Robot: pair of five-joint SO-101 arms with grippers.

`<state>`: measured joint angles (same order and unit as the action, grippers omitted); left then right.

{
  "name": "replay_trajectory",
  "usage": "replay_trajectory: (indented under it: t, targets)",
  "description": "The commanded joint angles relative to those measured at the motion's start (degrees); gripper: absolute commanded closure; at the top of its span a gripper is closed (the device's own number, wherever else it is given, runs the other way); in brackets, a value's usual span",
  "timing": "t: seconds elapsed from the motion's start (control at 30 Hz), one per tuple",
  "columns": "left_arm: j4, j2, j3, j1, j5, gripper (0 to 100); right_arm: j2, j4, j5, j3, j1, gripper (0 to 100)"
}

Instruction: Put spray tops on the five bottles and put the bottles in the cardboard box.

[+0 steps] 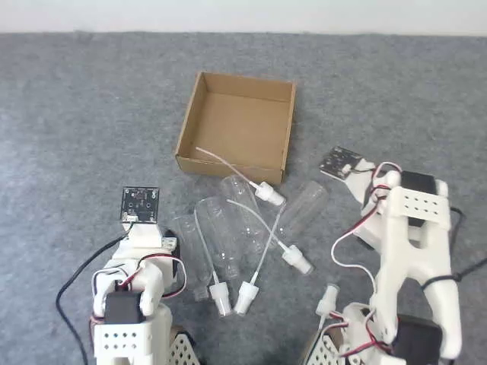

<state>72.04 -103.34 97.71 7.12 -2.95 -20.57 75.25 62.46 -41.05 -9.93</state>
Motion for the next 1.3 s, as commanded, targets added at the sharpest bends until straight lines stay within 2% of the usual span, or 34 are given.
replay_trajectory:
  t: [0.0, 0.3, 0.57, 0.97, 1.27]
  targets:
    - [0.18, -0.88, -1.1, -0.26, 0.44, 92, -3.47, 0.75, 4.66, 3.87, -3.65, 66.5]
    - [0.18, -0.88, -1.1, -0.26, 0.44, 92, -2.95, -0.92, 13.27, 1.58, -7.25, 66.5]
    - [0.18, -0.88, -1.1, -0.26, 0.44, 92, -2.95, -11.3, 13.63, -4.84, -7.25, 66.5]
    - [0.18, -0.88, -1.1, -0.26, 0.44, 92, -2.86, -20.97, 15.03, -14.68, -7.25, 66.7]
    - [0.18, -0.88, -1.1, -0.26, 0.44, 92, -2.86, -22.29, 14.86, -17.32, -7.25, 67.0]
